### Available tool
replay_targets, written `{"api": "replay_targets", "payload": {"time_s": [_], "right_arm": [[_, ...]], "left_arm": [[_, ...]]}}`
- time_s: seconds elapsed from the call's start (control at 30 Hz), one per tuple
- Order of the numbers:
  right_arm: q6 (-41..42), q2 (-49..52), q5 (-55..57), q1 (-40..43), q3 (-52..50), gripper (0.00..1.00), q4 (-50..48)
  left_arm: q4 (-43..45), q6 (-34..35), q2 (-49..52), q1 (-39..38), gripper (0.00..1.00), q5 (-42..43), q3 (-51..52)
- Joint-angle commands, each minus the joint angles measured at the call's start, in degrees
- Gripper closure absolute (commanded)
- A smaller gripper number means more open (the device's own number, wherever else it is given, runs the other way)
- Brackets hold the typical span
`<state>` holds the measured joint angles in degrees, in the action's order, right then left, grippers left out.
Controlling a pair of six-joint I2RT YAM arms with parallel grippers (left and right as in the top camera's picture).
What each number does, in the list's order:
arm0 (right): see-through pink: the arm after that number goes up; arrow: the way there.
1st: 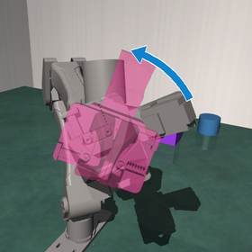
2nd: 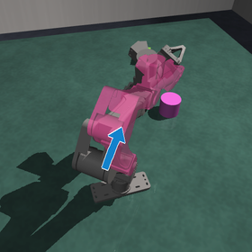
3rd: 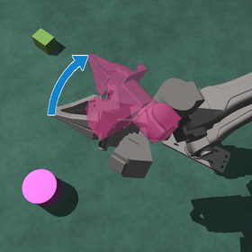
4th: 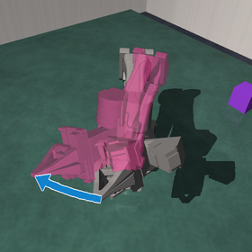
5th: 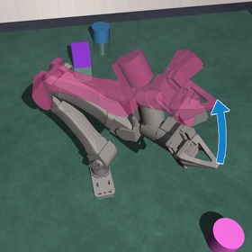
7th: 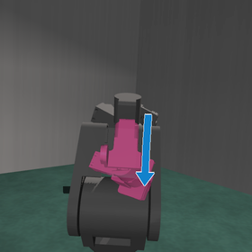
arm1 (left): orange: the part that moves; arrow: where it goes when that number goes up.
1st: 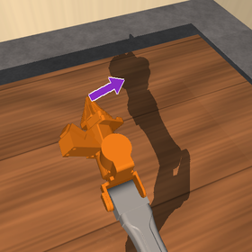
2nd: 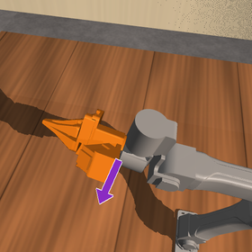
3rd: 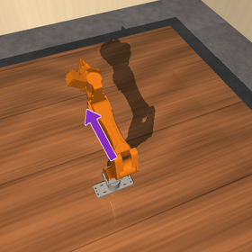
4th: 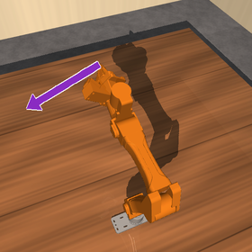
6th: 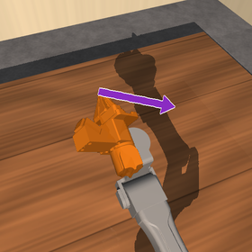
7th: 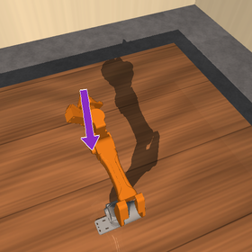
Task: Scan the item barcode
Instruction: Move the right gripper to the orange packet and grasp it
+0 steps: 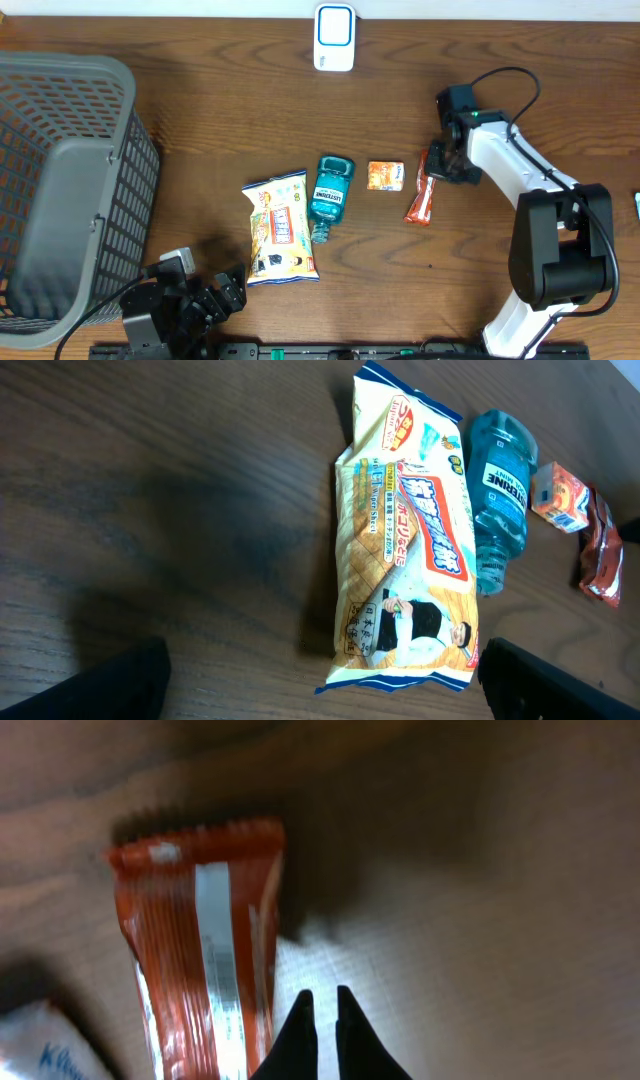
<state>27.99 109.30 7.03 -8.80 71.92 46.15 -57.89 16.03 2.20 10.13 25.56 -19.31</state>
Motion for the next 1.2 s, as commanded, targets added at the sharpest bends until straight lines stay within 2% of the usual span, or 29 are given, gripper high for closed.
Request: {"api": "replay_targets", "payload": {"time_s": [0.0, 0.2, 0.27, 0.33, 0.47, 0.57, 0.67, 0.73, 0.83, 1.03, 1.17], "right_arm": [[-2.56, -0.2, 1.4, 0.07, -3.08, 0.98, -5.18], [-2.86, 0.39, 1.01, 0.07, -7.37, 0.96, -14.21], [-5.77, 0.55, -1.18, 0.07, -7.56, 0.95, -17.07], [-10.45, 0.55, -5.99, 0.07, -7.54, 0.93, -20.74], [-22.77, 0.55, -24.11, 0.07, -7.54, 0.89, -27.06], [-26.29, 0.55, -30.03, 0.07, -7.52, 0.89, -27.41], [-26.47, 0.26, -26.6, 0.07, -6.71, 0.96, -26.99], [-26.34, -0.35, -27.87, 0.07, -5.16, 0.96, -25.24], [-26.36, -1.55, -33.2, -0.04, -2.49, 0.93, -22.21], [-30.45, -2.21, -33.29, -2.4, -1.44, 0.84, -19.74], [-32.57, -2.36, -31.87, -5.2, -1.44, 0.74, -17.62]], "left_arm": [[-2.23, -0.98, -0.09, 0.2, 0.02, 0.59, 0.33], [-2.23, -0.98, -0.09, 0.2, 0.02, 0.59, 0.33], [-2.23, -0.98, -0.09, 0.2, 0.01, 0.59, 0.33], [-2.23, -0.98, -0.09, 0.2, 0.02, 0.59, 0.33], [-2.23, -0.98, -0.09, 0.2, 0.02, 0.59, 0.33], [-2.23, -0.98, -0.09, 0.2, 0.01, 0.59, 0.33], [-2.23, -0.98, -0.09, 0.2, 0.02, 0.59, 0.33], [-2.23, -0.98, -0.09, 0.2, 0.02, 0.59, 0.33], [-2.23, -0.98, -0.09, 0.2, 0.02, 0.59, 0.33], [-2.23, -0.98, -0.09, 0.2, 0.02, 0.59, 0.33], [-2.23, -0.98, -0.09, 0.2, 0.02, 0.57, 0.33]]}}
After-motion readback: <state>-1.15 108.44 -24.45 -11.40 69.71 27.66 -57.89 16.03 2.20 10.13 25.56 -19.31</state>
